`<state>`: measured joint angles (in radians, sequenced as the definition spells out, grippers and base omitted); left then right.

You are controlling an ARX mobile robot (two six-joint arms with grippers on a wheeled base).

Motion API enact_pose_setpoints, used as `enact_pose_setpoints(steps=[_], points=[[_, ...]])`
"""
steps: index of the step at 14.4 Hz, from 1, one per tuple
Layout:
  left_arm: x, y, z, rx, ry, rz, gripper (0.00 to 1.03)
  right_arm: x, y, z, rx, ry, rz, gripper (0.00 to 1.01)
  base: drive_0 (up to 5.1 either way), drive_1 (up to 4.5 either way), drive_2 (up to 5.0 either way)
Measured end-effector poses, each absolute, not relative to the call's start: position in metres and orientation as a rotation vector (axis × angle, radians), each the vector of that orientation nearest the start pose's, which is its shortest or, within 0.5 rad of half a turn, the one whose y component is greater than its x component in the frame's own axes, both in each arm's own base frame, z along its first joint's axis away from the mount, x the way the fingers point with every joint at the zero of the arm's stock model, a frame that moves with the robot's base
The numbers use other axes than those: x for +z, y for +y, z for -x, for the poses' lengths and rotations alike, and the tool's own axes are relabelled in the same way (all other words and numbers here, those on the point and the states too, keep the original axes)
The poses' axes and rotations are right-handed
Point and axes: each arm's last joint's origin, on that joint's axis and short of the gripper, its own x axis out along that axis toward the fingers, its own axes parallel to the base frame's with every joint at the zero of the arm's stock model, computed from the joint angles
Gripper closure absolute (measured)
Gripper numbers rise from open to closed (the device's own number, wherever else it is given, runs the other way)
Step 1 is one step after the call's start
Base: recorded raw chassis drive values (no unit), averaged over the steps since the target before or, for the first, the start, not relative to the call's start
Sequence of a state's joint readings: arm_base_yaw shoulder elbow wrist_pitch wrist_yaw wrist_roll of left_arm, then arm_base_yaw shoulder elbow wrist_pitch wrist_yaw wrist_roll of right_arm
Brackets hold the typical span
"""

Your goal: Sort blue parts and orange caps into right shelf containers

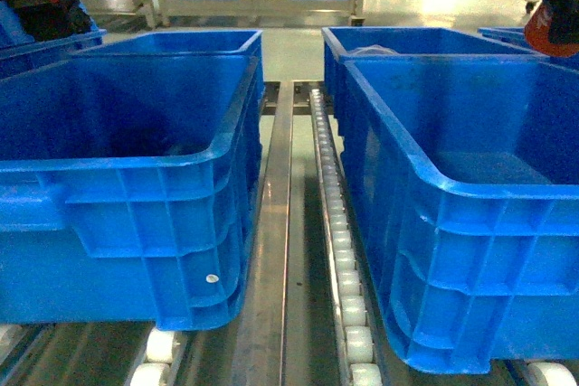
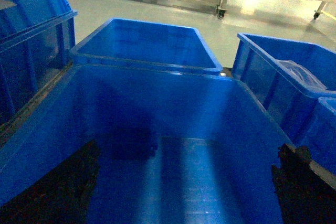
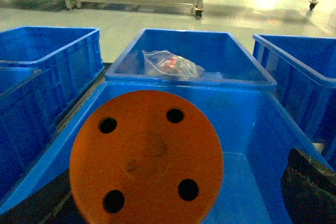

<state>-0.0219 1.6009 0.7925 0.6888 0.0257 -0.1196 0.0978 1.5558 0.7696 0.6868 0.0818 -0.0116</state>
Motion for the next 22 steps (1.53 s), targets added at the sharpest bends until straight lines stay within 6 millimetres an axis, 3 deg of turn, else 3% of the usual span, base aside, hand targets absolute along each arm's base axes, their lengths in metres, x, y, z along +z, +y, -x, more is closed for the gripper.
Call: enact_pose_setpoints(steps=[17,18,19,22], points=[[0.22,-0.008,-0.336,-0.04,0.122,0.12,0.05,0.226,0.029,-0.327,0.117,0.134,-0.03,0.03,0.0,0.0,0.0],[0.221,-0.004,-0.333,-0.02,0.051,0.092,0.1,0.226,0.029,-0.327,0.117,0.133,-0.03,0.03,0.0,0.0,0.0],[0.216,-0.001,-0.318,-0.007,0.003,0.051,0.23,0.228,0.027,-0.323,0.049,0.031,-0.023,0.13,0.0,0.0,0.0],[0.199,0.001,-0.264,0.004,-0.003,0.018,0.63,0.21,0.016,-0.268,0.001,-0.01,-0.013,0.53,0.0,0.0,0.0]])
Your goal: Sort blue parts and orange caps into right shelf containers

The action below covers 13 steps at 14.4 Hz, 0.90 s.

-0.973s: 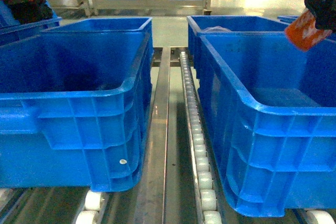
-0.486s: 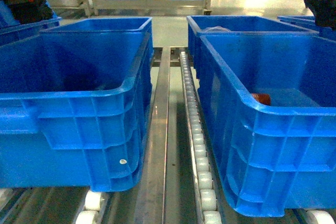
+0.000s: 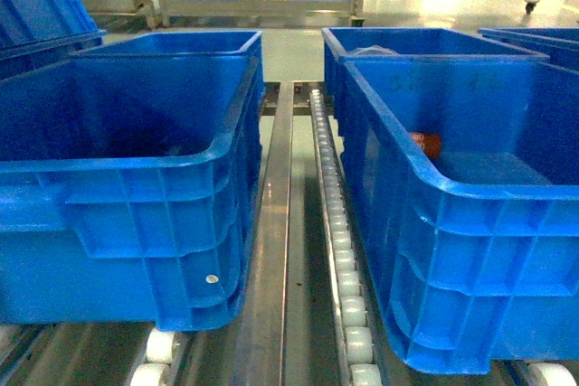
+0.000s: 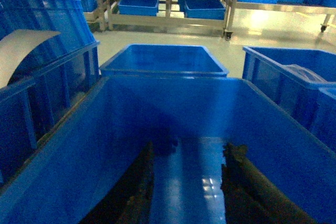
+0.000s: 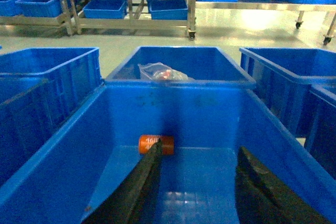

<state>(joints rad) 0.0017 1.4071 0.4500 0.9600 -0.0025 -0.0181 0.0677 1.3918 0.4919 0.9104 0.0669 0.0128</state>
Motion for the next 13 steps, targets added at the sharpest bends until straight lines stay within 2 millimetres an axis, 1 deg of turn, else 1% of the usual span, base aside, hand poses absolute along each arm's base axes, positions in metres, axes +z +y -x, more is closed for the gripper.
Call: enact_pose_setpoints(steps=[2,3,4,6,9,10,11,12,13], points=[[0.188,0.0,-0.237,0.0,0.012,0.018,0.89,0.195,0.012,-0.241,0.001,0.013,-0.008,0.79,0.0,0.0,0.0],[0.186,0.0,-0.226,0.0,0.01,0.018,1.01,0.192,0.003,-0.229,0.011,0.009,-0.007,0.92,0.0,0.0,0.0],[0.183,0.0,-0.215,0.001,0.009,0.017,1.01,0.19,-0.001,-0.219,-0.007,0.003,-0.005,1.0,0.0,0.0,0.0],[0.178,0.0,-0.196,-0.001,0.013,0.017,1.01,0.182,0.0,-0.199,0.0,0.012,-0.005,1.0,0.0,0.0,0.0],[0.173,0.0,-0.174,0.001,0.014,0.017,1.01,0.176,0.0,-0.176,0.0,0.012,-0.005,1.0,0.0,0.0,0.0],[0.17,0.0,-0.169,0.001,-0.027,0.017,1.01,0.175,0.0,-0.171,0.0,0.012,-0.004,1.0,0.0,0.0,0.0],[0.16,0.0,-0.163,0.002,0.031,0.017,1.01,0.174,0.0,-0.164,0.0,0.009,-0.004,1.0,0.0,0.0,0.0],[0.157,0.0,-0.156,0.002,0.045,0.017,1.01,0.169,0.0,-0.159,0.0,-0.02,-0.004,1.0,0.0,0.0,0.0],[0.163,0.0,-0.151,0.002,0.011,0.017,1.01,0.16,0.0,-0.154,0.0,0.032,-0.004,1.0,0.0,0.0,0.0]])
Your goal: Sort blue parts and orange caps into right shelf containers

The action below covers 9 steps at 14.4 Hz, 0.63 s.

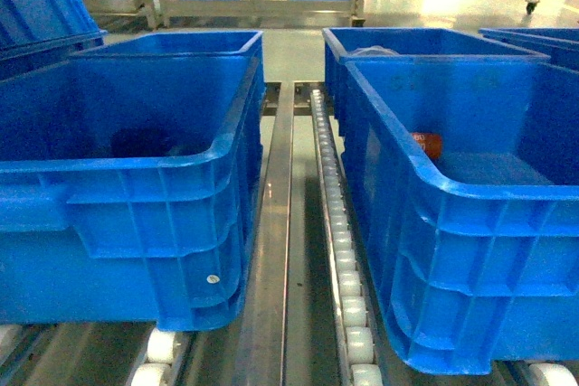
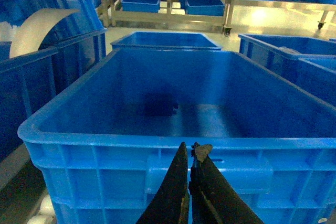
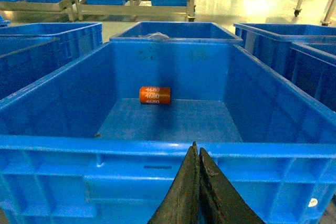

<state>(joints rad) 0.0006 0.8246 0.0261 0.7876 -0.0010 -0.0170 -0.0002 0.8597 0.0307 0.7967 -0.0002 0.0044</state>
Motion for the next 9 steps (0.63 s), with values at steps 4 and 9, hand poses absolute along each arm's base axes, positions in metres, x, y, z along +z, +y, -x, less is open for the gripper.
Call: enact_pose_setpoints(steps=[4,9], points=[[0.167,0.0,-0.137,0.002,-0.001,0.017,1.01,0.166,0.0,-0.138,0.0,0.008,-0.004,1.0,0.0,0.0,0.0],[0.171,0.0,-0.123,0.001,-0.013,0.017,1.01,0.17,0.0,-0.123,0.0,-0.012,-0.004,1.0,0.0,0.0,0.0]])
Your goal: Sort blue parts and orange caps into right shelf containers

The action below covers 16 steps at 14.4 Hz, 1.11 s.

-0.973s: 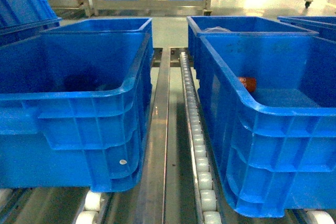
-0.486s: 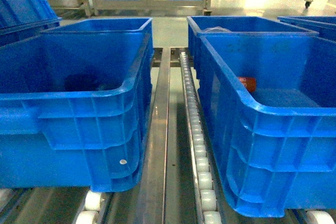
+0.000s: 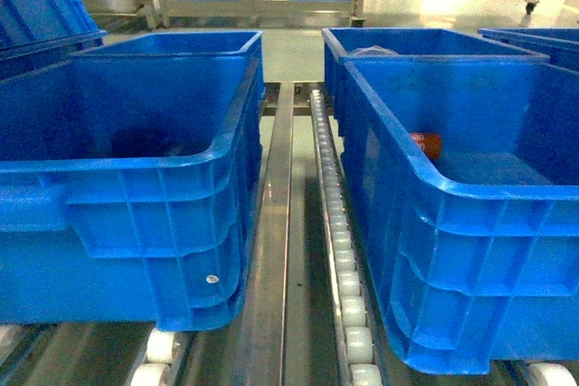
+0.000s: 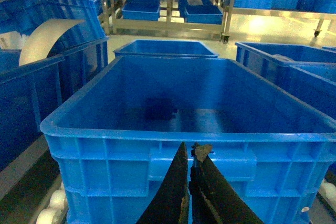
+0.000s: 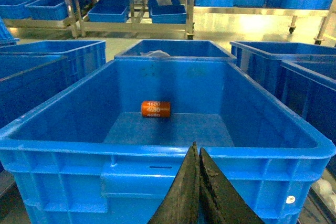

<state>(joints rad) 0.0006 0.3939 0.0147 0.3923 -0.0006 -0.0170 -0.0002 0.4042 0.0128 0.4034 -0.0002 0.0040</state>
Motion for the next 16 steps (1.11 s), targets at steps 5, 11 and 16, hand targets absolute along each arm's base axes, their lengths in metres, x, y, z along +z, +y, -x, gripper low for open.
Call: enact_pose_setpoints(steps=[5,11,16], points=[[0.172,0.0,-0.112,0.001,-0.017,0.017,1.01,0.171,0.0,-0.112,0.0,-0.013,-0.004,1.0,0.0,0.0,0.0],[0.164,0.0,-0.099,-0.001,0.038,0.016,1.01,0.164,0.0,-0.102,0.003,0.043,-0.004,1.0,0.0,0.0,0.0],[0.167,0.0,-0.097,0.001,0.001,0.014,0.47,0.167,0.0,-0.097,0.001,-0.003,-0.003,0.49,0.0,0.0,0.0]])
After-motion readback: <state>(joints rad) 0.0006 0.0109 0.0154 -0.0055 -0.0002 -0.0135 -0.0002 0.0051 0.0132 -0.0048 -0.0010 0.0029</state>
